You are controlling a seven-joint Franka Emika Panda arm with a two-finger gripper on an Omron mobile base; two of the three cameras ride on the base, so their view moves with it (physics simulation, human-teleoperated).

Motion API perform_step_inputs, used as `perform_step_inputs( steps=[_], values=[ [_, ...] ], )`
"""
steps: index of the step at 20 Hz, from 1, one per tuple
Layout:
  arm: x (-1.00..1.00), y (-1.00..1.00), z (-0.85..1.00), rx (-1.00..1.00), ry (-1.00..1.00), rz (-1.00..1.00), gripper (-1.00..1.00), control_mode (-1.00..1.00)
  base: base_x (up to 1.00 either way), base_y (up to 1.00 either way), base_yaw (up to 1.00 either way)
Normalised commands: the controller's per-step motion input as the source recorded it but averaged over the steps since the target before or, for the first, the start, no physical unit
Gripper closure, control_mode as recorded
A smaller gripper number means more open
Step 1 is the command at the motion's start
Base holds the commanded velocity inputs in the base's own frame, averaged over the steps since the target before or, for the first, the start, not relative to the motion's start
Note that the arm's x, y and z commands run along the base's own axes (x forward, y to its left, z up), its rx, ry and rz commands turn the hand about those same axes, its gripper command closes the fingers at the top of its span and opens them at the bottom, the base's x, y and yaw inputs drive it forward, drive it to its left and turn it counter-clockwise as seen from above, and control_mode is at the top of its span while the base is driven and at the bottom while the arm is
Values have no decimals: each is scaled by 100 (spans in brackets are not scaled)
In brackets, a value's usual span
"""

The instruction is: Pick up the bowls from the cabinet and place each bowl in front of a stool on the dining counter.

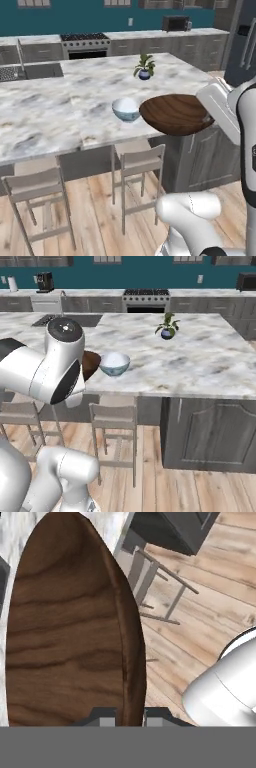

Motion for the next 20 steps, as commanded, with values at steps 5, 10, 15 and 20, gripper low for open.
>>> perform_step_inputs(
  steps=[5,10,15,20],
  values=[
    [0,0,0,0,0,0,100,100,40,100,-7],
    [0,0,0,0,0,0,100,100,42,100,3],
    [0,0,0,0,0,0,100,100,66,97,12],
    [0,0,0,0,0,0,100,100,75,45,14]
  ],
)
